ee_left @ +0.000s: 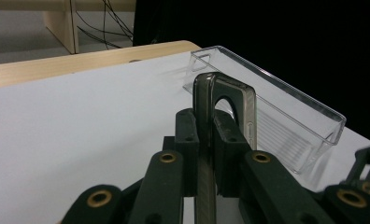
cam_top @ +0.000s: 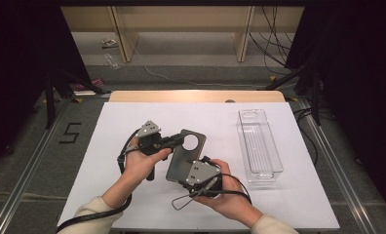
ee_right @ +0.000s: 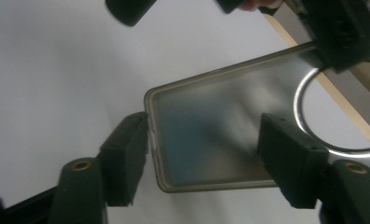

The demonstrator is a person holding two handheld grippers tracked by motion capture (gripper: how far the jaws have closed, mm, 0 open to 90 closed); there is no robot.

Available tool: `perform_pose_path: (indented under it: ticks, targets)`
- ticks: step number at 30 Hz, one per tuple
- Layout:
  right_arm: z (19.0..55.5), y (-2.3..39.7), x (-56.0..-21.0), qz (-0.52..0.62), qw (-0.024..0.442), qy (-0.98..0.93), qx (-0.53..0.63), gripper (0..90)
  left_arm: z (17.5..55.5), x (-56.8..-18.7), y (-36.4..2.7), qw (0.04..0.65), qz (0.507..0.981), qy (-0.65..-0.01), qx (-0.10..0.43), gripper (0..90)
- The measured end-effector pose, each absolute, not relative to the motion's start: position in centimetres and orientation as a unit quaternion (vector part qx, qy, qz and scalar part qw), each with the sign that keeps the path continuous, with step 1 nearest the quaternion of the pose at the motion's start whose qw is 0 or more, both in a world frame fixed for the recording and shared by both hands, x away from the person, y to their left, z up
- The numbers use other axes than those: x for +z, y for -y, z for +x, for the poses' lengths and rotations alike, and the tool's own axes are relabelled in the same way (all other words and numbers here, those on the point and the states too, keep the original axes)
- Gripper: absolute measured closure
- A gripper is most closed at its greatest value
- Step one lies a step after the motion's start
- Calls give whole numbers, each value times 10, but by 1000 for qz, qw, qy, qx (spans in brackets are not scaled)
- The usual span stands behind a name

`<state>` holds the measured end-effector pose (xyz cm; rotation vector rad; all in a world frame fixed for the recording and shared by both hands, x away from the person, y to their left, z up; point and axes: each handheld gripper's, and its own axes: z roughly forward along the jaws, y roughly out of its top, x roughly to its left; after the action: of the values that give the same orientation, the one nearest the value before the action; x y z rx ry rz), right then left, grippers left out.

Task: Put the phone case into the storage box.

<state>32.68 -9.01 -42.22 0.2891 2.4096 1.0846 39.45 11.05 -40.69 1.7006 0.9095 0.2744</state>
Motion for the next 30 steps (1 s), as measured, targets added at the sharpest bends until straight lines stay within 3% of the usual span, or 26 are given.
perform_pose_path:
  ticks: [11,30]
  targets:
    - [335,102,-414,158,242,-851,438,216,393,-405,-115,569,716,-380,139,815]
    - [358,127,-410,266,251,-804,469,218,388,-405,-114,588,696,-386,148,815]
